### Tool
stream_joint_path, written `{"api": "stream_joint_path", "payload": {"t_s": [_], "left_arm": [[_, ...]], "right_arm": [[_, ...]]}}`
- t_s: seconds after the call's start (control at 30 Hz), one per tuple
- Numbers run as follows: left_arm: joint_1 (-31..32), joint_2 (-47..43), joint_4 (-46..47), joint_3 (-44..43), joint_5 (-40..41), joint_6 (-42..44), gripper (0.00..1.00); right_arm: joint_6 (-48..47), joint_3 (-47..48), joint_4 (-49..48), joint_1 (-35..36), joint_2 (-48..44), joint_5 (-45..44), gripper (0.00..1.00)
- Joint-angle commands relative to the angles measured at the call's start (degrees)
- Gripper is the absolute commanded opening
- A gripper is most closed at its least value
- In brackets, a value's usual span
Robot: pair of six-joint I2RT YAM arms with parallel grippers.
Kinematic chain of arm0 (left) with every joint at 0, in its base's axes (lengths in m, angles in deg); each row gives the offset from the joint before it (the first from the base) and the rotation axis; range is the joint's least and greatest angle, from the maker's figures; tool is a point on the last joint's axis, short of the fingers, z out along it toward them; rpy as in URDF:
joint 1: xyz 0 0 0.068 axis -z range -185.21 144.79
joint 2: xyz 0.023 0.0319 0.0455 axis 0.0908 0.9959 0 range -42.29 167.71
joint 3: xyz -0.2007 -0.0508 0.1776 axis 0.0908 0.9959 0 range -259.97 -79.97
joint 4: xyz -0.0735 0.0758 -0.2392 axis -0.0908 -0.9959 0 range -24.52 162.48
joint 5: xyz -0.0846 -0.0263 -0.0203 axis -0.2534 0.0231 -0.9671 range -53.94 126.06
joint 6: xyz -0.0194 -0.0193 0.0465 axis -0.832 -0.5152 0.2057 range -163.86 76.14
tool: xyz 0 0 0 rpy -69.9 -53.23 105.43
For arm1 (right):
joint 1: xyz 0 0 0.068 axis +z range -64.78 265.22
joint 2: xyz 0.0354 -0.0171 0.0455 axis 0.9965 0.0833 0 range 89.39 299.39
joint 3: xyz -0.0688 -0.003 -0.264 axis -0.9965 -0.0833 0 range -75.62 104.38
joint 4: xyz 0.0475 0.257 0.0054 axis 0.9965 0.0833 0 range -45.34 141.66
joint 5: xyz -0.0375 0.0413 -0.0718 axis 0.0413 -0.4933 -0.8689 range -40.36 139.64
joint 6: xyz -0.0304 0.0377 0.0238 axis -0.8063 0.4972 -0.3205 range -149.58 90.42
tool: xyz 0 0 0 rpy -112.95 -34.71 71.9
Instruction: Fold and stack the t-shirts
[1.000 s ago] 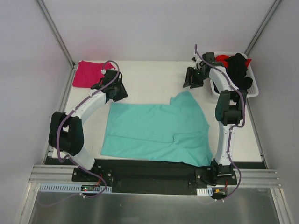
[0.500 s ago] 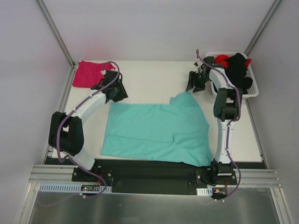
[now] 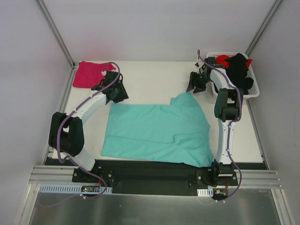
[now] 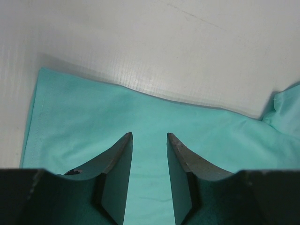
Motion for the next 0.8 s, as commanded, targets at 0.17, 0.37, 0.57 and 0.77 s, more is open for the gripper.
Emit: {"api": "stream_joint_path", "payload": {"t_s": [0.17,0.37,0.57,0.77], "left_arm": [[0.1,-2.5,0.7,0.4,-0.9,0.5,0.35],[0.1,-2.9,0.6,0.9,-0.7,0.8,0.35],[0.0,-3.7,0.7,1.3,-0.2,1.1,0.35],[0.0,-3.3,0.7,1.5,-0.3,0.9,0.35]], "right_arm": [[0.8,2.4,2.0,0.9,0.7,1.8,0.54],[1.7,4.8,3.0,2.2,2.0,2.2,0.53],[2.2,5.3,2.9,3.0,2.5,1.9,0.51],[1.7,4.9,4.0,2.7,2.4,0.2,0.31]]}}
